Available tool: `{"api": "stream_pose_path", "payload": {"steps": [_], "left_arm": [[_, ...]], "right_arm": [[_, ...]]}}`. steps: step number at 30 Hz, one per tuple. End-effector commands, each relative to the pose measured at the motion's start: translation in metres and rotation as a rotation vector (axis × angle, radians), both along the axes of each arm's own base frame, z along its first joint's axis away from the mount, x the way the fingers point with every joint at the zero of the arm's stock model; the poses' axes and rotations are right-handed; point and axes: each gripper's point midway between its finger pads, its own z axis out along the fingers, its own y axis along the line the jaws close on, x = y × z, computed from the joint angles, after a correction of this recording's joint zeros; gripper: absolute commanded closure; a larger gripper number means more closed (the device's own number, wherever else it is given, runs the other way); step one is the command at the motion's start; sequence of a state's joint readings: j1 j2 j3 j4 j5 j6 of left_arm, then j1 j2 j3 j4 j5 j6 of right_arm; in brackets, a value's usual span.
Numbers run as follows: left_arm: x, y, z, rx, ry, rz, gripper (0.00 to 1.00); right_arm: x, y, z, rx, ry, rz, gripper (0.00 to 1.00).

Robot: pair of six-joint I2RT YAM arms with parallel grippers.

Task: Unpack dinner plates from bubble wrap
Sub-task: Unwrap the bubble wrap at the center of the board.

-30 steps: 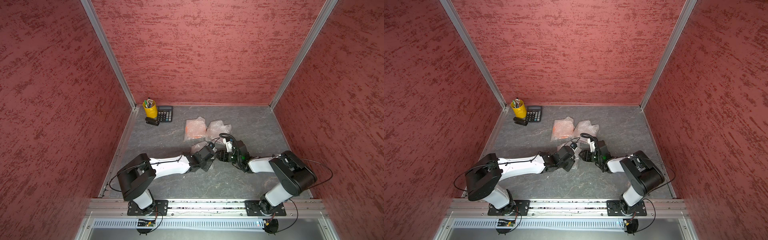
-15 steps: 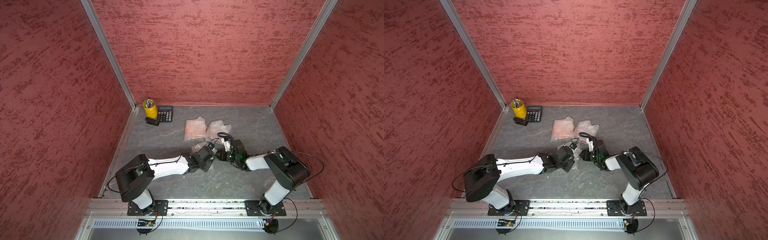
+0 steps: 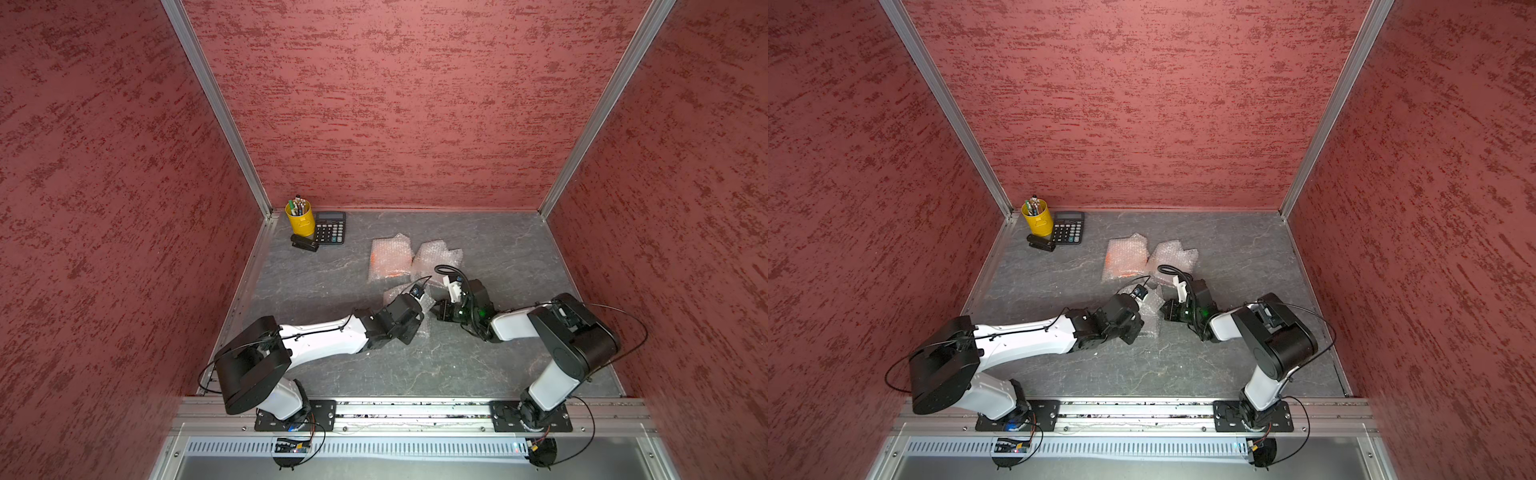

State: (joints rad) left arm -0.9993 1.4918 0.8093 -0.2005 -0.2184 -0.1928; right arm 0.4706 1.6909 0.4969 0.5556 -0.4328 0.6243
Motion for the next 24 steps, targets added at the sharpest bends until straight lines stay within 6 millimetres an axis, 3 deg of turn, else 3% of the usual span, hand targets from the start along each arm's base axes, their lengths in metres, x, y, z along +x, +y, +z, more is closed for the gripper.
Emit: {"api": "stream_pose_path", "payload": {"steps": [1, 3, 5, 11, 24], "left_arm": [[0.001, -0.002, 0.008, -0.035, -0.027, -0.012, 1.00], [-0.001, -0.006, 0.008, -0.036, -0.018, -0.037, 1.00], [-0.001, -0.008, 0.007, -0.028, -0.017, -0.045, 0.81], [0.003, -0.014, 0.006, 0.018, -0.030, -0.078, 0.59], [0.012, -0.018, -0.017, 0.215, -0.053, -0.146, 0.53]], "right_arm": [[0.005, -0.004, -0.003, -0.029, 0.000, -0.032, 1.00], [0.005, -0.004, -0.002, -0.023, 0.000, -0.029, 1.00], [0.005, -0.003, 0.001, -0.018, -0.003, -0.027, 1.00], [0.005, -0.001, 0.003, -0.008, -0.005, -0.022, 1.00], [0.004, 0.000, 0.005, 0.006, -0.003, -0.019, 1.00]]}}
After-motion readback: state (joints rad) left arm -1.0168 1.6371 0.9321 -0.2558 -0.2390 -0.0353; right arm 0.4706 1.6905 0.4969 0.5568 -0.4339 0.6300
